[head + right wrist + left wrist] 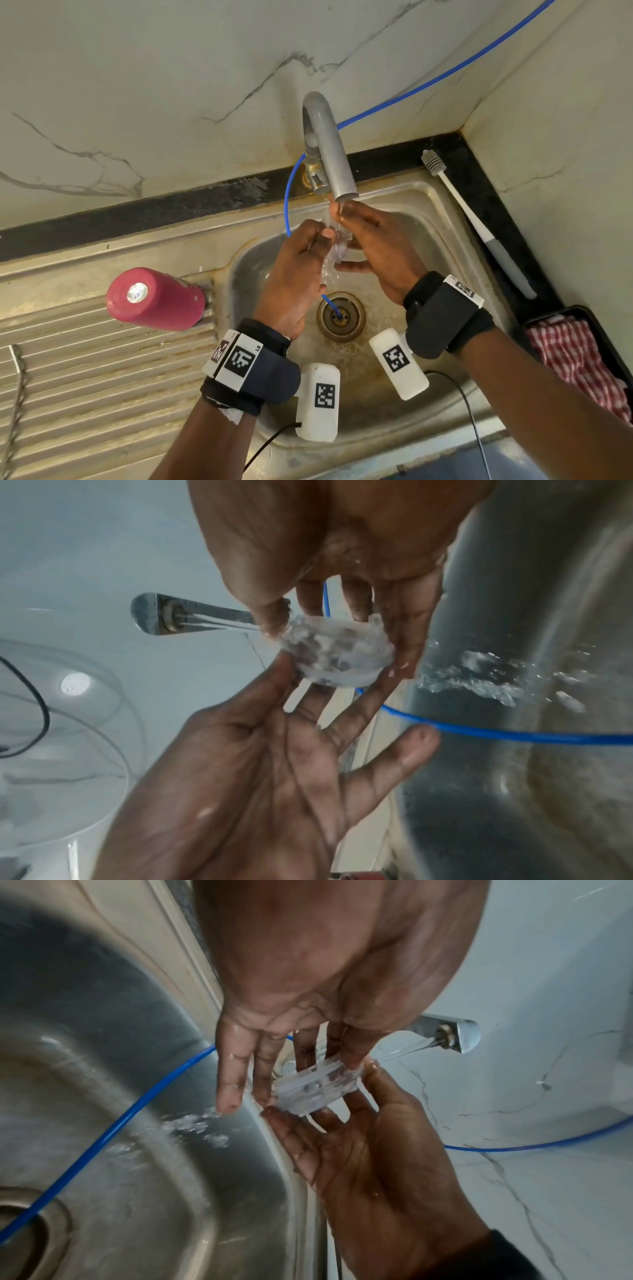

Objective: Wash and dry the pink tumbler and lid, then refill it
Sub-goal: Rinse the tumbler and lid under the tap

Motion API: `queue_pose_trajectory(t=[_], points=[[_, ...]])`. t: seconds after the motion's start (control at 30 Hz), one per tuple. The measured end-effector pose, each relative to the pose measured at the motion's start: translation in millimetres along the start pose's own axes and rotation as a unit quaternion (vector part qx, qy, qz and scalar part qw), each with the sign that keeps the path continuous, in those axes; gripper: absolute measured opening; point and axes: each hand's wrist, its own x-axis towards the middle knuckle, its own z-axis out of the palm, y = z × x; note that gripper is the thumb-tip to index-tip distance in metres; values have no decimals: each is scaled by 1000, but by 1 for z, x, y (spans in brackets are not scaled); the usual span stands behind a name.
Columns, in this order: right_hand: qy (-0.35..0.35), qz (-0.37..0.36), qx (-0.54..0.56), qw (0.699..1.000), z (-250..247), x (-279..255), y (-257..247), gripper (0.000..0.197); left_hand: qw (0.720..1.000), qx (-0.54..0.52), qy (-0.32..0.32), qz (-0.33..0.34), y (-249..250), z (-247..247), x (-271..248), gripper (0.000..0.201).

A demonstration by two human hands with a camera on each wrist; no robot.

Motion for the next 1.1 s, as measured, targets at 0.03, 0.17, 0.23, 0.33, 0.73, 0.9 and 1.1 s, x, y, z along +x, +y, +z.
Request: queue_pose_trajectory(t=[0.03, 0.17, 0.23, 0.33, 0.73, 0.9, 1.1], points=[[-7, -13, 0, 1000, -2, -1, 0, 21, 1000, -9, 8, -11, 2, 0, -1, 22], [-16, -37, -2, 999, -1, -3, 1, 24, 1000, -10, 10, -13, 8, 1, -1, 25], [15, -40, 7, 999, 0, -3, 1, 19, 1000, 14, -3, 8, 7, 4, 0, 24], [54, -40, 17, 998, 1, -1, 0, 17, 999, 35, -14, 33, 4, 6, 0, 24], [65, -59, 21, 996, 2, 4, 4, 17, 999, 42, -2, 16, 10, 5, -4, 23], [46, -107, -17, 993, -5, 9, 10, 17, 999, -12, 30, -32, 13, 7, -2, 24], [-15, -154, -62, 986, -7, 10, 11, 19, 998, -43, 22, -45, 15, -2, 2, 20]])
